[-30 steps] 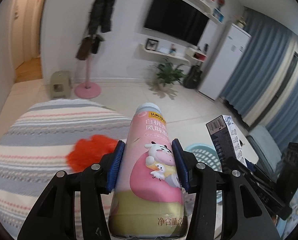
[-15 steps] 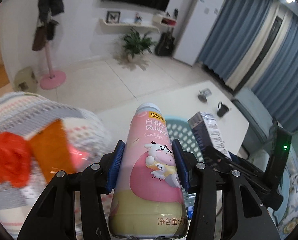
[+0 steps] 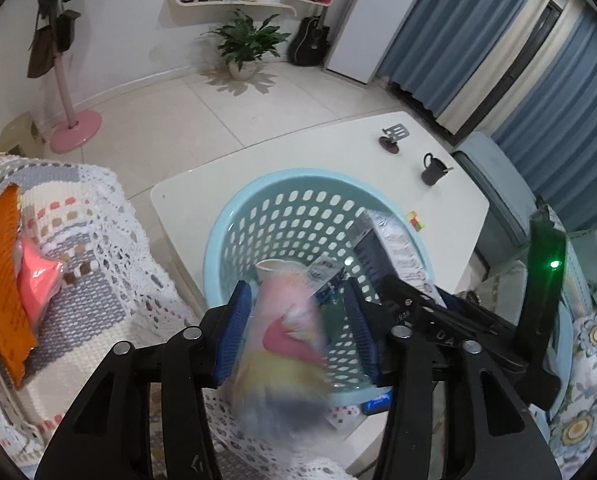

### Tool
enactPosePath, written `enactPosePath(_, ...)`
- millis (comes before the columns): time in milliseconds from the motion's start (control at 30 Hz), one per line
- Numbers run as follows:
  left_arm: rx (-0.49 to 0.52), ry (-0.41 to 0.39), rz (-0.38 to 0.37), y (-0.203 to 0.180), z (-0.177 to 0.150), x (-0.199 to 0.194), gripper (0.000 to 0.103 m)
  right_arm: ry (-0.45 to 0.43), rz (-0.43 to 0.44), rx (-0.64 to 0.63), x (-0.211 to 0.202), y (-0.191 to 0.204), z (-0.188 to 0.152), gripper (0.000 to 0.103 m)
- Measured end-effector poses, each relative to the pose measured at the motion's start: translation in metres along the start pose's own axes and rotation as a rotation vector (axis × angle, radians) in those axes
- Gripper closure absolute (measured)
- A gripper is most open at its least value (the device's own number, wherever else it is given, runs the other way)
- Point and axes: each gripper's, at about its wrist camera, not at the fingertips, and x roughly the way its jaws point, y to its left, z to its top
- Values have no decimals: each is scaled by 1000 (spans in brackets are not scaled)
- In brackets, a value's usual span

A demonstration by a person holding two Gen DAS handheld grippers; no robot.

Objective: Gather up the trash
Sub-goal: 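Carry the pink bottle and white carton over the blue basket and release both, then grasp the red plastic bag with the left gripper while the right gripper grasps the orange packet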

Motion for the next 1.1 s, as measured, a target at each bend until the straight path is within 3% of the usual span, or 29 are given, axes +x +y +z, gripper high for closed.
enactPosePath(333, -7, -50, -7, 5, -6, -29, 47, -14, 26, -3, -17, 7, -2, 48)
enactPosePath(633, -33, -125, -20, 16, -17, -74, 43, -50, 58, -72, -44, 42, -7, 48)
enactPosePath(867, -98, -209, -23, 40, -37, -117, 38, -98, 117, -202, -72, 100, -13, 48)
enactPosePath(967, -133, -257, -1, 56, -44, -139, 30, -112, 146, -273, -81, 130, -19, 48)
enactPosePath(1100, -177, -322, 45, 79, -48, -168, 29, -115, 191, -373, -87, 171, -31, 48)
